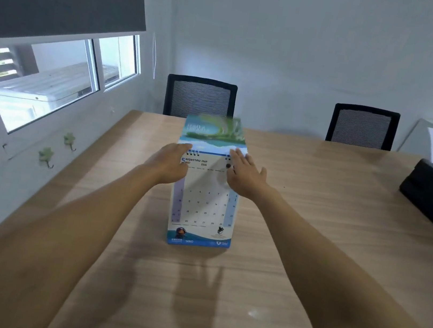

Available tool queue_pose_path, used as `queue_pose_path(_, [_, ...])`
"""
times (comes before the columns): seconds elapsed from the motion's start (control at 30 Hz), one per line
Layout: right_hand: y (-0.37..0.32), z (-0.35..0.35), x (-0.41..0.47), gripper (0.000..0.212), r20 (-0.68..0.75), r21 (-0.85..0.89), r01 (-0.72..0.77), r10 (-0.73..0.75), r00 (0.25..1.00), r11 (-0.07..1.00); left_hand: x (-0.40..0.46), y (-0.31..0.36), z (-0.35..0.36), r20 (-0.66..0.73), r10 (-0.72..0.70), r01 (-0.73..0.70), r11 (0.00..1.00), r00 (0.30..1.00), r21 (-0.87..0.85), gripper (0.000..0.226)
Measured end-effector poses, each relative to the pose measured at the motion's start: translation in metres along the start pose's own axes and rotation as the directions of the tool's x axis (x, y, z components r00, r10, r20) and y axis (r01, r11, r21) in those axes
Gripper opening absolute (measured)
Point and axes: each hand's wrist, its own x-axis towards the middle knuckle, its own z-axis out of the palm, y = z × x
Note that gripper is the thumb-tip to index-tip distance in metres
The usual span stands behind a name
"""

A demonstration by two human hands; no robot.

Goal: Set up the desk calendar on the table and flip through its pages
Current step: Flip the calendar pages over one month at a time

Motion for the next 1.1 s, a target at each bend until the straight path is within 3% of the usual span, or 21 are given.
queue_pose_path(0.2, [0.007,0.009,0.002,0.061,-0.045,-0.049,0.017,-0.019,0.999,0.999,-0.005,0.000,0.008,-0.012,0.022,-0.022,1.000,1.000,-0.008,0.071])
queue_pose_path(0.3, [0.011,0.022,0.001,0.065,-0.154,0.189,-0.080,0.109,0.982,0.979,-0.015,-0.003,0.024,-0.073,-0.104,0.089,0.978,0.992,-0.191,0.077])
queue_pose_path(0.37, [0.012,0.030,-0.003,0.064,-0.149,0.459,-0.148,0.240,0.959,0.876,-0.024,-0.007,0.037,-0.076,-0.265,0.214,0.891,0.961,-0.399,0.077])
queue_pose_path(0.47, [0.013,0.037,-0.008,0.053,0.092,0.757,-0.282,0.331,0.939,0.589,-0.036,-0.009,0.056,0.009,-0.336,0.284,0.781,0.942,-0.556,0.068])
queue_pose_path(0.53, [0.014,0.038,-0.011,0.043,0.210,0.768,-0.344,0.295,0.932,0.540,-0.043,-0.002,0.062,0.034,-0.309,0.270,0.769,0.951,-0.580,0.057])
queue_pose_path(0.63, [0.012,0.039,-0.013,0.045,0.230,0.758,-0.350,0.276,0.933,0.551,-0.046,0.007,0.064,0.048,-0.332,0.294,0.746,0.942,-0.597,0.052])
queue_pose_path(0.87, [0.003,0.027,-0.034,0.036,0.162,0.753,-0.315,0.302,0.939,0.577,-0.054,0.015,0.058,-0.009,-0.332,0.274,0.792,0.943,-0.545,0.044])
queue_pose_path(1.0, [0.009,0.028,-0.039,0.036,0.075,0.781,-0.313,0.417,0.906,0.541,-0.058,0.012,0.052,-0.067,-0.492,0.380,0.745,0.868,-0.547,0.037])
queue_pose_path(1.07, [0.012,0.024,-0.041,0.024,0.048,0.799,-0.289,0.423,0.905,0.528,-0.059,0.007,0.046,-0.096,-0.502,0.377,0.748,0.859,-0.546,0.012])
queue_pose_path(1.1, [0.014,0.023,-0.040,0.012,0.059,0.803,-0.295,0.423,0.904,0.518,-0.058,0.004,0.043,-0.100,-0.496,0.359,0.739,0.862,-0.570,0.019])
